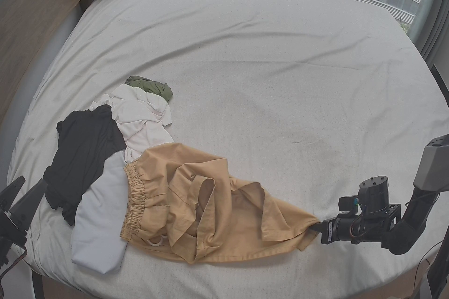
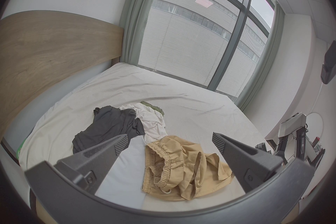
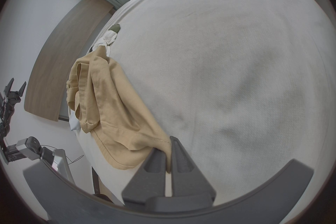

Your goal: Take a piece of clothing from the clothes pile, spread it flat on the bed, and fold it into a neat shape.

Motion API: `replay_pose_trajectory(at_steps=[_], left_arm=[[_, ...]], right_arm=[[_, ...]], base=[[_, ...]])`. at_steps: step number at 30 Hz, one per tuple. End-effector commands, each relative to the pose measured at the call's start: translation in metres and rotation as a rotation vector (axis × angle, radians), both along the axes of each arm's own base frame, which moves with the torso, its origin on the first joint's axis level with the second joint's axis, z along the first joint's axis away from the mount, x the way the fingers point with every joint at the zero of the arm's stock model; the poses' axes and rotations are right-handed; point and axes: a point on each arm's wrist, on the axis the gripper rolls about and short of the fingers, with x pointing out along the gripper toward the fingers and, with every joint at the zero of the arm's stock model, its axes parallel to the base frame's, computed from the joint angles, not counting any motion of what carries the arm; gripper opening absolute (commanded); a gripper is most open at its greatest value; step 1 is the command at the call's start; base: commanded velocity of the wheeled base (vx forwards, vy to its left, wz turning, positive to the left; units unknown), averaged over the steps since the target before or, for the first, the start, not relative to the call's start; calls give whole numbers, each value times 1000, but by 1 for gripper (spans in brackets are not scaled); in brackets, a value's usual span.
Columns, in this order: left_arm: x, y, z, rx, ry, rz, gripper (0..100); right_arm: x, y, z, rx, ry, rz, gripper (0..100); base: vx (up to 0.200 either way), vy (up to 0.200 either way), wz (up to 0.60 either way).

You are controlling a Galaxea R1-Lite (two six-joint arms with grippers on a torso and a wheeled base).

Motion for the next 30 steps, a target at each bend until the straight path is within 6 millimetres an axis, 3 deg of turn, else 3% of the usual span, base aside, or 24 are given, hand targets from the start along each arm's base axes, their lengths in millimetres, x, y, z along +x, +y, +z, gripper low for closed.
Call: replay_pose_trajectory(at_steps=[1, 30], left_arm=[[1, 0, 0, 0, 4, -1, 100], [4, -1, -3, 3, 28, -18, 100]], right_arm=[[0, -9, 2, -1, 0, -32, 0], [-11, -56, -2, -43, 8, -171, 0]], base=[[0, 0, 0], [0, 0, 0]])
